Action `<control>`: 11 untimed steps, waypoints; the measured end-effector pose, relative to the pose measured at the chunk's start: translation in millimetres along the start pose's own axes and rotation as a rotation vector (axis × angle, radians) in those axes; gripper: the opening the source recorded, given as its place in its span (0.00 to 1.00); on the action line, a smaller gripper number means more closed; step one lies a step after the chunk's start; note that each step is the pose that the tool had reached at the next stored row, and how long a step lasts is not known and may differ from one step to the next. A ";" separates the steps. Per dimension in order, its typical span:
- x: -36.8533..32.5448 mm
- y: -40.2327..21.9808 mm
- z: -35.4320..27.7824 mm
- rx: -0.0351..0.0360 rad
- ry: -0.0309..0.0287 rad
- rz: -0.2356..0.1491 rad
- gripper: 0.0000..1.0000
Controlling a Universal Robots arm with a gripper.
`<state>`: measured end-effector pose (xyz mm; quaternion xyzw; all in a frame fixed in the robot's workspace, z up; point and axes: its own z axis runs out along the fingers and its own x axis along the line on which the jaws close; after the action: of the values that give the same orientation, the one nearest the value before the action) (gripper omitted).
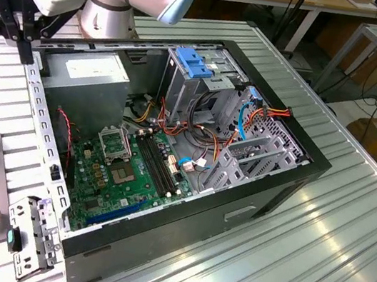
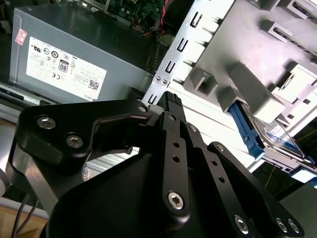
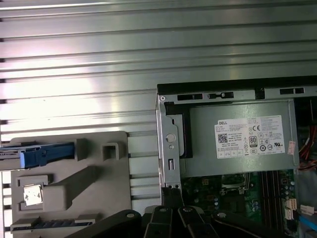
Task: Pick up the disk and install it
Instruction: 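Reach for the disk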
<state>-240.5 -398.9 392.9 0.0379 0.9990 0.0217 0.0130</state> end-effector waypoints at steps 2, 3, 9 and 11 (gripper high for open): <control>1.4 -0.1 0.0 -0.0001 0.0000 0.000 0.11; 2.1 -0.1 0.0 -0.0001 0.0000 0.000 0.11; 7.1 -0.5 -0.1 -0.0001 -0.0001 0.000 0.11; 8.6 -0.7 -0.2 0.0000 0.0000 0.000 0.11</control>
<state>-249.2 -398.9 392.8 0.0379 0.9990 0.0217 0.0131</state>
